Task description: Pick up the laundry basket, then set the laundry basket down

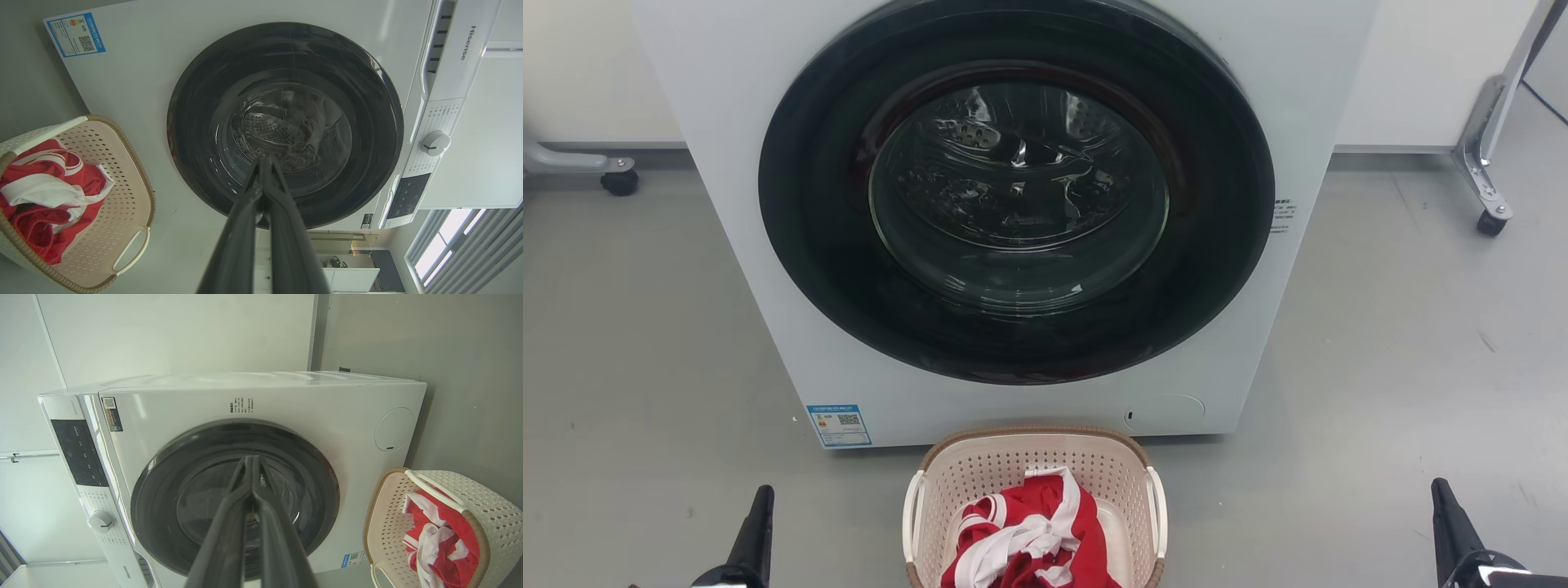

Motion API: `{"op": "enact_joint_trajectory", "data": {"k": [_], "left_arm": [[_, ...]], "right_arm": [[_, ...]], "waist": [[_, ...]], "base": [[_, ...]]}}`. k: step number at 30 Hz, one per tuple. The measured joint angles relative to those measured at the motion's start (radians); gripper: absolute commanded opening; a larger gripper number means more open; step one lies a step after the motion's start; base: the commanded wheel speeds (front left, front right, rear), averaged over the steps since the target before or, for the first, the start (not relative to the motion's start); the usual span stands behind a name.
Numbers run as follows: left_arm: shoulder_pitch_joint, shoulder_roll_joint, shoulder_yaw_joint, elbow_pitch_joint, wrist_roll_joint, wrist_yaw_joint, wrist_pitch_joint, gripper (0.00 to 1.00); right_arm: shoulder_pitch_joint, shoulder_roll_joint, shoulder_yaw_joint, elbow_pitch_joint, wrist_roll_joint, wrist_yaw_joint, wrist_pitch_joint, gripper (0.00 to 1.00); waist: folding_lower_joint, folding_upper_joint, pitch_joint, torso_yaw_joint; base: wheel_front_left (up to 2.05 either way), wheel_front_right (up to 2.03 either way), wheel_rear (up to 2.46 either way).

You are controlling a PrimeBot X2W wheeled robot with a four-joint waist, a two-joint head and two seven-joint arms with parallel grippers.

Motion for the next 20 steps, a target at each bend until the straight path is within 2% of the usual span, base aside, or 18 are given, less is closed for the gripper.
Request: {"op": "enact_joint_trajectory", "data": {"k": [20], "left_arm": [[0.000,0.000,0.000,0.000,0.000,0.000,0.000,0.00]], "right_arm": [[0.000,0.000,0.000,0.000,0.000,0.000,0.000,0.00]], "waist": [[0.0000,0.0000,0.000,0.000]], "base": [[0.00,0.00,0.00]]}}
